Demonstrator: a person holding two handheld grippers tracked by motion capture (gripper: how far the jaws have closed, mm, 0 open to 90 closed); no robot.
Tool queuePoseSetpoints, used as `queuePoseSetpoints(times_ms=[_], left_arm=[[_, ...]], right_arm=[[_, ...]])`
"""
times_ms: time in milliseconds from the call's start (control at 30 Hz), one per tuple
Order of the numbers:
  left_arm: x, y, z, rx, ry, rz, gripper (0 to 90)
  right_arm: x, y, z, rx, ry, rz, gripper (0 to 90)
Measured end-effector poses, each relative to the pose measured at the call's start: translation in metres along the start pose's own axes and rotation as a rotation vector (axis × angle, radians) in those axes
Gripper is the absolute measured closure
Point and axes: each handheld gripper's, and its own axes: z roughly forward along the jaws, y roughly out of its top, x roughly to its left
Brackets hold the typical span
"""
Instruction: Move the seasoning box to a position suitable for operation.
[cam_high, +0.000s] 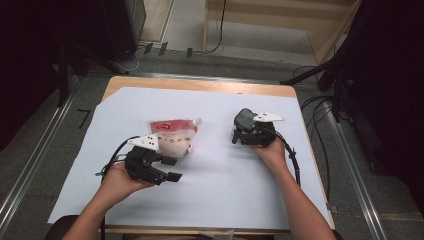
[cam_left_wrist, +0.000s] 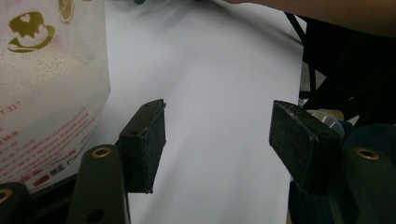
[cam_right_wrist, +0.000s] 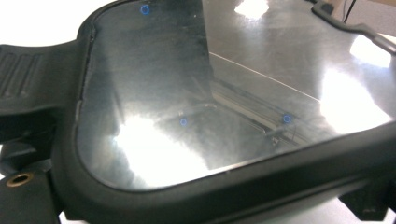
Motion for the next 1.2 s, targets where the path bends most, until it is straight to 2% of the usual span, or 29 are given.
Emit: queuePoseSetpoints(times_ms=[167,267,467,767,967,1100,1200], left_arm=[[0.0,0.001,0.001,0.001,-0.003,0.001,37.3],[0.0,0.001,0.001,0.0,-0.004,0.0,37.3],[0.001,0.001,0.002,0.006,-0.003,0.008,37.4],[0.001,0.002,0.005,0.008,-0.007,0.003,37.4],[0.001,0.002,0.005,0.009,-0.005,0.003,37.4],[0.001,0.002,0.006,0.006,-0.005,0.003,37.4],[0.002,0.003,0.006,0.012,-0.011,0.002,37.4]], right_arm=[[0.002,0.0,0.0,0.002,-0.014,-0.009,10.1],[0.005,0.0,-0.002,0.002,0.005,-0.019,15.2],[0.009,0.0,-0.002,-0.001,-0.015,-0.03,15.3],[0.014,0.0,0.002,-0.021,-0.052,0.033,13.7],[0.018,0.004,0.009,-0.057,-0.088,0.057,13.0],[0.023,0.006,0.01,-0.051,-0.118,0.055,14.0],[0.024,0.005,0.009,-0.052,-0.124,0.053,14.3]])
